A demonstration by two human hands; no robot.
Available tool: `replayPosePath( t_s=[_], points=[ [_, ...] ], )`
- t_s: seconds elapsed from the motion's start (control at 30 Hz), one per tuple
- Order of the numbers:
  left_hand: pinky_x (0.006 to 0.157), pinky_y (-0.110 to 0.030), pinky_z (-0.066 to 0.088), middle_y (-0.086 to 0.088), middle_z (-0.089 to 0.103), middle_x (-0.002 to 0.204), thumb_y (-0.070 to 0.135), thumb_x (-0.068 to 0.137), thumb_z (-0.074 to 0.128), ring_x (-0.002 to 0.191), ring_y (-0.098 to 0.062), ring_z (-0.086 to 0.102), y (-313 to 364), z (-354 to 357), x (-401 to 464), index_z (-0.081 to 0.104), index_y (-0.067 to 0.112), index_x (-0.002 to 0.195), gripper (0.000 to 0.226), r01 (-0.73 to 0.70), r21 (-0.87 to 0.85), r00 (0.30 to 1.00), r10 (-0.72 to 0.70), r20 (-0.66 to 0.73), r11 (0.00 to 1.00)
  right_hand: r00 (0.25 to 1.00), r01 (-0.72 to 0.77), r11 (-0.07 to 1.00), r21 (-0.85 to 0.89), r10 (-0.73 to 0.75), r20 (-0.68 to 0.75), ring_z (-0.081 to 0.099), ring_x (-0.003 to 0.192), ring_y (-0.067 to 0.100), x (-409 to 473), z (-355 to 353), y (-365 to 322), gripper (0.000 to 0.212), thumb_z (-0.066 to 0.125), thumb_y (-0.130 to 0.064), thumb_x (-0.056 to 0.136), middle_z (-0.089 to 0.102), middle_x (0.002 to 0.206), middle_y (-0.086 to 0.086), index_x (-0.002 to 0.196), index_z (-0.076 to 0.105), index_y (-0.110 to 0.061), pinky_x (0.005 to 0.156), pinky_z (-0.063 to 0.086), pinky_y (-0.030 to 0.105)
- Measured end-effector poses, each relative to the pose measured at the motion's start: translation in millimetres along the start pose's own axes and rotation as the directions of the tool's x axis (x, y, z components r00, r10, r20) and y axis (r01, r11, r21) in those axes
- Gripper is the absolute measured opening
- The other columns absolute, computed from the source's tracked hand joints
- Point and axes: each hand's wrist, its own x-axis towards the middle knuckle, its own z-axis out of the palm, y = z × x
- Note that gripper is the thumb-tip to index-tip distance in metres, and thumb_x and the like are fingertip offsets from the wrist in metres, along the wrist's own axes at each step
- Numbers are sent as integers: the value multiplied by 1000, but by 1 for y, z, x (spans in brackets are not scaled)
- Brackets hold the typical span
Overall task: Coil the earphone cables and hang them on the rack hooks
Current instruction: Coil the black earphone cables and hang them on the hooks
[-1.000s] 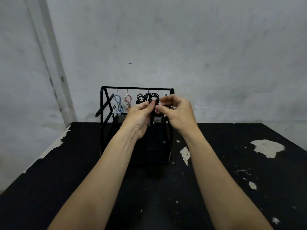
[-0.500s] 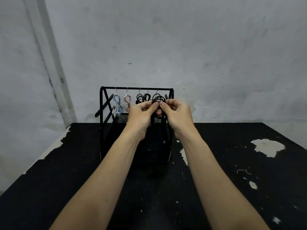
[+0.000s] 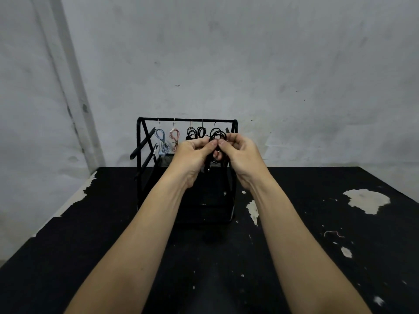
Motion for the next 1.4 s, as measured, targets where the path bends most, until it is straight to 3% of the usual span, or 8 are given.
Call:
replayPosePath(
  t_s=[0.13, 0.33, 0.47, 0.63, 0.8, 1.07, 1.2, 1.4],
  points=[
    [66, -29, 37, -8, 64, 68, 7, 93, 63, 58, -14, 56, 1, -2, -1, 78, 12, 76, 23, 9, 24, 1000, -9, 19, 1000, 999, 31, 999, -38, -30, 23, 60, 56, 10, -1, 0, 1, 17, 57, 2, 97, 66, 83, 10, 89, 64, -10, 60, 54, 22],
    [64, -16, 51, -5, 65, 67, 2, 91, 63, 58, -9, 56, 3, 5, -3, 69, -4, 98, 11, -11, -102, 1000, 8, -22, 995, 994, -112, 977, 181, 106, 40, 56, 52, 7, 0, 5, -2, 21, 46, -1, 103, 56, 71, 12, 89, 62, -1, 59, 52, 17],
    [68, -20, 53, -7, 68, 70, 2, 90, 65, 61, -11, 61, 3, 3, -5, 71, -1, 96, 9, -7, -95, 1000, 7, 6, 995, 993, -119, 966, 228, 113, 37, 55, 51, 6, -1, 2, -4, 22, 47, 0, 102, 56, 69, 9, 86, 62, -2, 58, 51, 16],
    [77, -34, 49, -12, 71, 75, 6, 87, 71, 69, -17, 65, 8, 3, -6, 74, 3, 98, 12, -83, 64, 996, 82, 18, 994, 998, -35, 996, 81, 40, -56, 53, 51, 6, 4, 0, -3, 18, 53, 0, 100, 62, 72, 8, 88, 66, -4, 55, 49, 18],
    [66, -27, 52, -12, 68, 72, 4, 88, 69, 66, -18, 63, 13, 12, -9, 73, 2, 94, 7, -113, 61, 993, 115, -26, 992, 989, 92, 988, -122, -106, -107, 55, 51, 5, 3, -2, -7, 14, 58, -2, 98, 62, 66, 5, 87, 67, -5, 55, 51, 19],
    [58, -15, 52, 0, 71, 69, -4, 90, 64, 58, -5, 65, 12, 13, -11, 71, 8, 87, 14, -108, 145, 990, 120, -78, 983, 999, 13, 998, -63, -15, -32, 70, 75, 12, 3, -13, 1, 15, 68, -8, 93, 75, 84, 6, 104, 72, 1, 75, 57, 27],
    [64, -15, 52, 2, 71, 72, 1, 89, 68, 64, -6, 63, 11, 14, -7, 71, 17, 83, 17, -181, 305, 973, 216, -87, 935, 997, -31, 992, -120, 23, -72, 65, 71, 2, 4, -16, -3, 17, 61, -12, 95, 74, 84, -4, 106, 74, -11, 69, 50, 18],
    [69, -23, 53, 4, 71, 71, 10, 88, 71, 64, -5, 64, 1, 20, 1, 72, 22, 83, 13, -206, 429, 965, 255, -61, 880, 984, -12, 950, -311, -45, -174, 69, 96, 14, 8, -33, -1, 39, 39, -3, 94, 71, 97, -2, 113, 70, -16, 90, 56, 32]
  ],
)
